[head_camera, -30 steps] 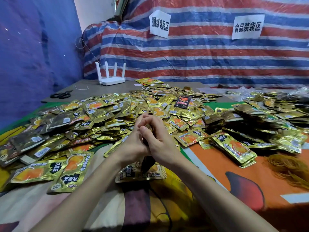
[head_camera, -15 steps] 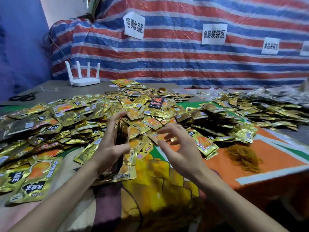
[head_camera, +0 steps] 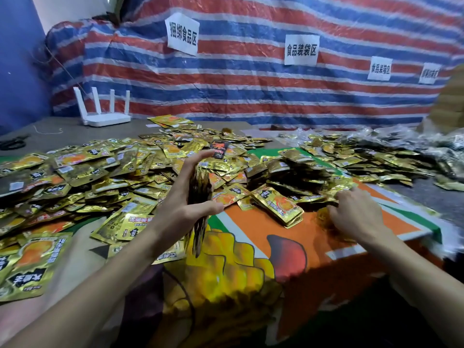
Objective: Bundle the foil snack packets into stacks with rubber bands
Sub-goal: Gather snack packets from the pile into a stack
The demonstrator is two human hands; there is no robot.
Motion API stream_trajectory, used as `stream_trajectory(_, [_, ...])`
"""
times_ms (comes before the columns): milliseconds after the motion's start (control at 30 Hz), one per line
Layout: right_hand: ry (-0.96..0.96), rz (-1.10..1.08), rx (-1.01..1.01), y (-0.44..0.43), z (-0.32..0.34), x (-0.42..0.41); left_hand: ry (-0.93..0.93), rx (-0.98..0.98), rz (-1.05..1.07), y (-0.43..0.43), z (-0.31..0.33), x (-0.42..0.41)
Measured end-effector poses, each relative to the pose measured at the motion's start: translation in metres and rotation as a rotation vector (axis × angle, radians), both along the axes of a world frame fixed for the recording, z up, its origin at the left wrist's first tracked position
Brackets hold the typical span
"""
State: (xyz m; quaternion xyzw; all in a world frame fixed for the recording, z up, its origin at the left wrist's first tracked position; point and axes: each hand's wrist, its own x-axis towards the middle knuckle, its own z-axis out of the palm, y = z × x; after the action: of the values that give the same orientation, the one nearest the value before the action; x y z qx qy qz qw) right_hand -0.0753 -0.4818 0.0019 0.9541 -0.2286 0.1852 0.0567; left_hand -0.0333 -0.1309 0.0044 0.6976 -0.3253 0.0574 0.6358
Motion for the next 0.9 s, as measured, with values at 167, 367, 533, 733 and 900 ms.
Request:
stream_trajectory(167, [0.026, -0.056, 0.114, -0.005, 0.004, 0.007, -0.002, -0.001, -0.07, 0.002, -0.007, 0.005])
stream_trajectory(367, [-0.05, -0.036, 0.19, -0.003, 0.007, 0.014, 0.036, -0.025, -0.081, 0.009, -0.012, 0.008])
stream_trajectory(533, [-0.1, -0.036, 0.196, -0.003, 0.008, 0.016, 0.026, -0.027, -0.063, 0.011, -0.008, 0.007])
stream_trajectory(733, [-0.096, 0.007, 0.107, -0.002, 0.011, 0.017, 0.035, -0.039, -0.068, 0.012, -0.007, 0.004])
stream_trajectory(900, [-0.035, 0.027, 0.129, -0.005, 0.013, 0.02, 0.065, -0.042, -0.056, 0.014, -0.008, 0.003])
